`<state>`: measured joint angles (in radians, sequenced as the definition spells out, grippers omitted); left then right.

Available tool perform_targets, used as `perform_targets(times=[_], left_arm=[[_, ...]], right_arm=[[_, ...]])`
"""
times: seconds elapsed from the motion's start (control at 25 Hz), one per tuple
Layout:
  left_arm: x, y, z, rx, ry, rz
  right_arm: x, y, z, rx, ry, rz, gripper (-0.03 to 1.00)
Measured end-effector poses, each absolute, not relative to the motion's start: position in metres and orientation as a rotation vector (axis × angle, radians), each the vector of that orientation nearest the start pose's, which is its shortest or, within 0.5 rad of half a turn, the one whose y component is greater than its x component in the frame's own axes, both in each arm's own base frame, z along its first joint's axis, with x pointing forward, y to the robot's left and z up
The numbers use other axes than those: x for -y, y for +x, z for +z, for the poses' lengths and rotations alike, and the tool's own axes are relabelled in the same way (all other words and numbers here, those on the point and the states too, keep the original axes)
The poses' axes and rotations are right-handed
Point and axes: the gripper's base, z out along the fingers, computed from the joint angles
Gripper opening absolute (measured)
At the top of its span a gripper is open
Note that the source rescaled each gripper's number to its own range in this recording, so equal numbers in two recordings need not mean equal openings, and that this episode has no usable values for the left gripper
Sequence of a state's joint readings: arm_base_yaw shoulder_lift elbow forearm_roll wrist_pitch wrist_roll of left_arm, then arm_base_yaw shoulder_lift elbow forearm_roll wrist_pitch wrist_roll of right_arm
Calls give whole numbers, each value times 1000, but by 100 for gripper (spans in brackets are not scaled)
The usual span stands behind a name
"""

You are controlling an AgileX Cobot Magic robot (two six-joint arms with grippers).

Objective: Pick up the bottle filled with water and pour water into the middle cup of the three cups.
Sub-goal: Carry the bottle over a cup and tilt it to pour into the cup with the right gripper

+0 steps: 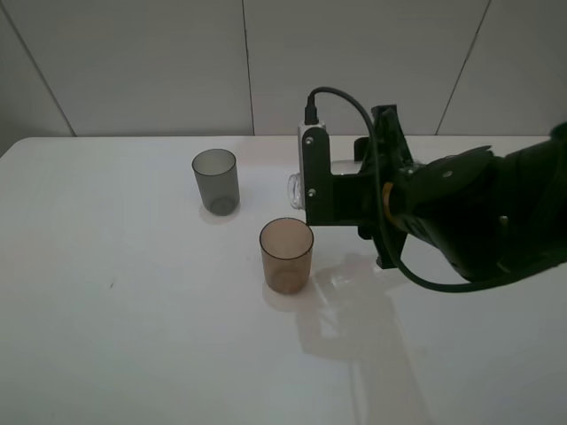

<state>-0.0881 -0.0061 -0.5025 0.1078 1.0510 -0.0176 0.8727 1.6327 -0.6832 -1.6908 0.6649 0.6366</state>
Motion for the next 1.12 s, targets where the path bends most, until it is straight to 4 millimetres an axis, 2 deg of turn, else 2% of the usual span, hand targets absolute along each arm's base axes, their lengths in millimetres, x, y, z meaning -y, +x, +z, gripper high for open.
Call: perform_targets(times=[0.28,0.84,1.12], left_arm=[[-9,-5,279,-2021,66,62],[-9,-5,279,-2021,66,62],[-9,-5,279,-2021,66,62]], right_arm=[[-185,232,161,-1533,-1751,-945,1],[-183,234,155,-1528,-1760,-1011,1],[-189,229,156,-1494,-1767,-1025,1]])
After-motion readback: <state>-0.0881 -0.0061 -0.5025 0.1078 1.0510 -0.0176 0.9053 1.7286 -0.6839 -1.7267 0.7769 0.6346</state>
